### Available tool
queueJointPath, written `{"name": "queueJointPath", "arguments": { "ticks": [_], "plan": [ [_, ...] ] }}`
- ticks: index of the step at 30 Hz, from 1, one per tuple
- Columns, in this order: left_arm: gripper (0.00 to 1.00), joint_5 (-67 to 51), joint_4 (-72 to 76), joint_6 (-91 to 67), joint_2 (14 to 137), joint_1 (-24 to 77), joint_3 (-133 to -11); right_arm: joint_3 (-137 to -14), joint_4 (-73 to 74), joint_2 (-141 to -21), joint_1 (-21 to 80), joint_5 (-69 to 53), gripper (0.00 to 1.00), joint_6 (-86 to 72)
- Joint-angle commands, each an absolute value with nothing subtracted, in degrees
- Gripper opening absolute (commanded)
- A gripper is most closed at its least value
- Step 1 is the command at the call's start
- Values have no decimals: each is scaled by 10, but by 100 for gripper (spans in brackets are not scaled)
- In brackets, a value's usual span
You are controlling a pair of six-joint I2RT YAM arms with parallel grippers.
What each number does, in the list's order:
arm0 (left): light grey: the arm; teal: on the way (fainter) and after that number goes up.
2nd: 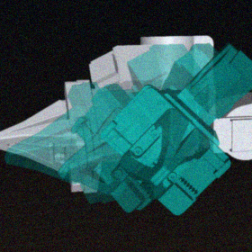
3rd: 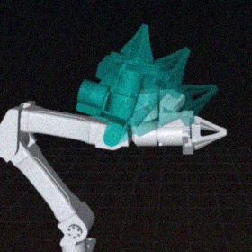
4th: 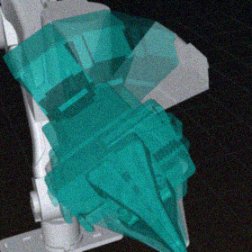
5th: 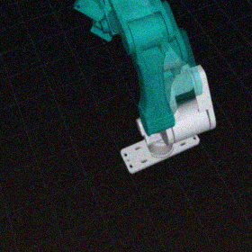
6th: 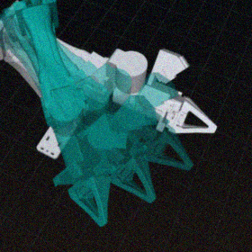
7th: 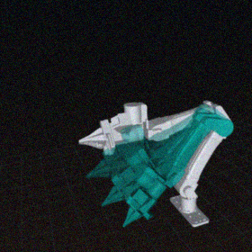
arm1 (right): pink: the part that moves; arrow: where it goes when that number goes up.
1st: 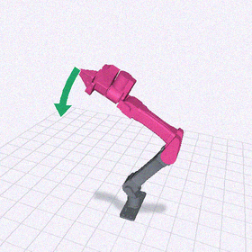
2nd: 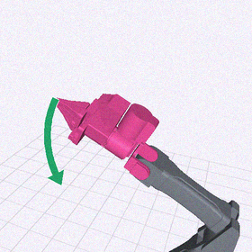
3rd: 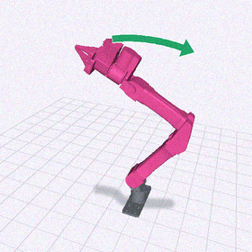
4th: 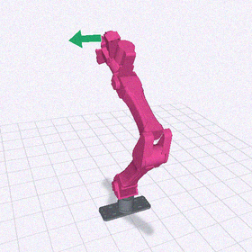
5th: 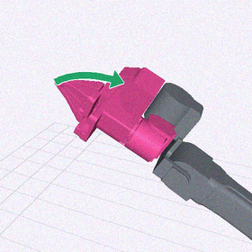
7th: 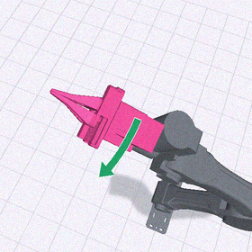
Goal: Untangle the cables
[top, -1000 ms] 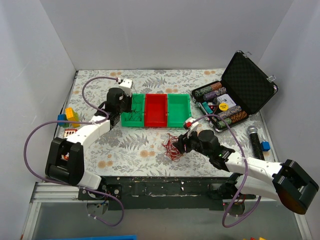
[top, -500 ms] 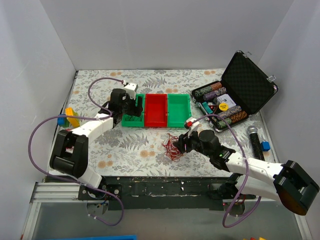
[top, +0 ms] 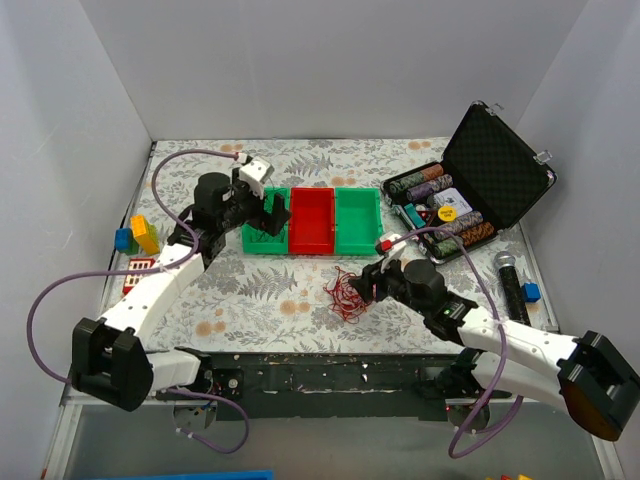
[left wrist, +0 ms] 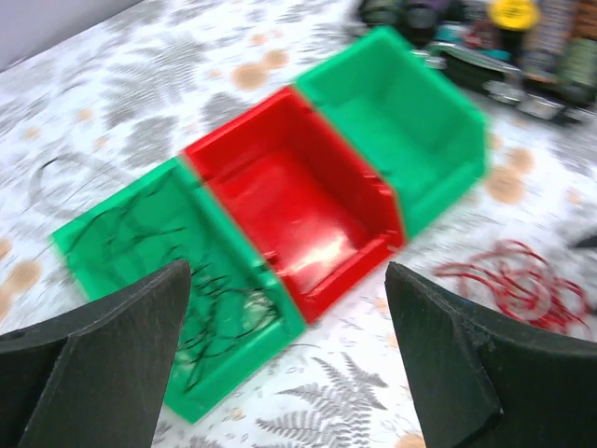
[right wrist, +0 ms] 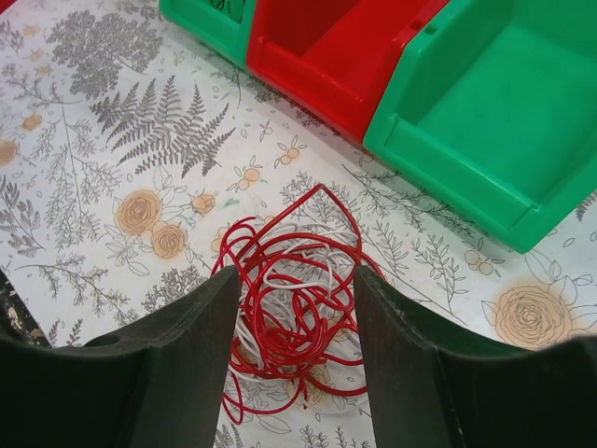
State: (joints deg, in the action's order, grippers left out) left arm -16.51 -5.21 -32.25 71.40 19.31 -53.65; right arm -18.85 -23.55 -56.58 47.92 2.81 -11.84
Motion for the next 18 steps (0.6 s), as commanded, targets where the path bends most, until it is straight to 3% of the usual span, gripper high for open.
{"name": "queueJointPath", "arguments": {
  "ticks": [1,8,14,18],
  "plan": [
    [80,-376,-138,-278,720,243,-565,-184,-241,-541,472,56,61,-124],
    [74,-424,-100,-186,789,366,-524,-180,-203,-482,465,109,60,-127],
    [66,-407,-93,-257,929,383,-601,-164,-190,-434,454,115,59,-135],
    [64,-396,-77,-287,955,393,-613,-153,-185,-420,453,111,59,-135]
  ]
}}
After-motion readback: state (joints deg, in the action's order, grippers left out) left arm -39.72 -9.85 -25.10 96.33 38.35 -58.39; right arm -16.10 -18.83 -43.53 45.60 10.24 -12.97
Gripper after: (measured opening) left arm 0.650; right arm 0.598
